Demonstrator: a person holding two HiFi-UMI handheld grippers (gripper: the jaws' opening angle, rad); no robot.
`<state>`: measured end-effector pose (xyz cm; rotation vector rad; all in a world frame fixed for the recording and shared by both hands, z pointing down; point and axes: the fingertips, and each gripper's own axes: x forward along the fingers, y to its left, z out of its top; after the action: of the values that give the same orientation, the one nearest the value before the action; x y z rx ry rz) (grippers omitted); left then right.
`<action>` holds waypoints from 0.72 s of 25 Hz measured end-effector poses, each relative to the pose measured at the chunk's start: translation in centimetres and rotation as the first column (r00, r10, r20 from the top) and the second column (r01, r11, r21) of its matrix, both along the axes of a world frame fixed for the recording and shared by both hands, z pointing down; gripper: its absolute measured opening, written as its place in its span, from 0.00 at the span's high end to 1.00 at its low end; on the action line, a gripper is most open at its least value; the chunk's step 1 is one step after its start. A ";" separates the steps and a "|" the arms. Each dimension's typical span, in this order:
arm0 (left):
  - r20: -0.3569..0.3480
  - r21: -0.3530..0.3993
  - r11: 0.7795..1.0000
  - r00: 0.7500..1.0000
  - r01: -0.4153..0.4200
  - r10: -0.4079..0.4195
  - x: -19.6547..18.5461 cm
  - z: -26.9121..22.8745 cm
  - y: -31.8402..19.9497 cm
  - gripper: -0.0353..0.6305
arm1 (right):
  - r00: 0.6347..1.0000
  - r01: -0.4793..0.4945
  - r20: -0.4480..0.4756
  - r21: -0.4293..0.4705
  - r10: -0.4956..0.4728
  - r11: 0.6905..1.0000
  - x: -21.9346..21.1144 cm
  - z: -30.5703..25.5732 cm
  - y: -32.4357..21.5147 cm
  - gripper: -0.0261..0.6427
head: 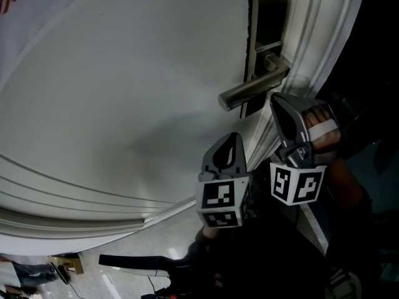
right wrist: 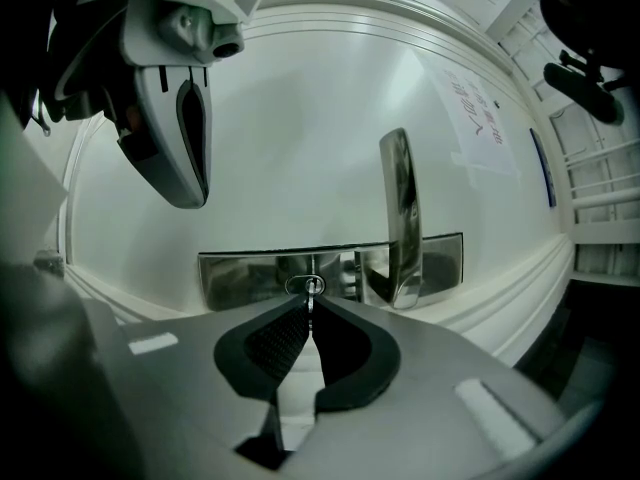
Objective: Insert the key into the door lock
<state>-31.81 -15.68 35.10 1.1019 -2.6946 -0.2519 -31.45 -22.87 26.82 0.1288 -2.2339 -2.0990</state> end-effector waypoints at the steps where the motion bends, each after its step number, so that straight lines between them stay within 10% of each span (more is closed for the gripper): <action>1: -0.001 0.001 1.000 1.000 0.000 0.000 0.0 0.0 0.0 0.95 | 1.000 0.000 -0.001 0.000 0.000 1.000 0.0 0.0 0.0 0.94; 18: -0.007 0.009 1.000 1.000 -0.004 0.004 0.2 0.1 0.0 0.95 | 1.000 -0.001 -0.012 0.005 0.001 1.000 -0.1 0.0 0.0 0.94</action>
<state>-31.61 -15.63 35.16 1.1074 -2.6873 -0.2671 -31.52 -22.83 26.80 0.1172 -2.2221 -2.0994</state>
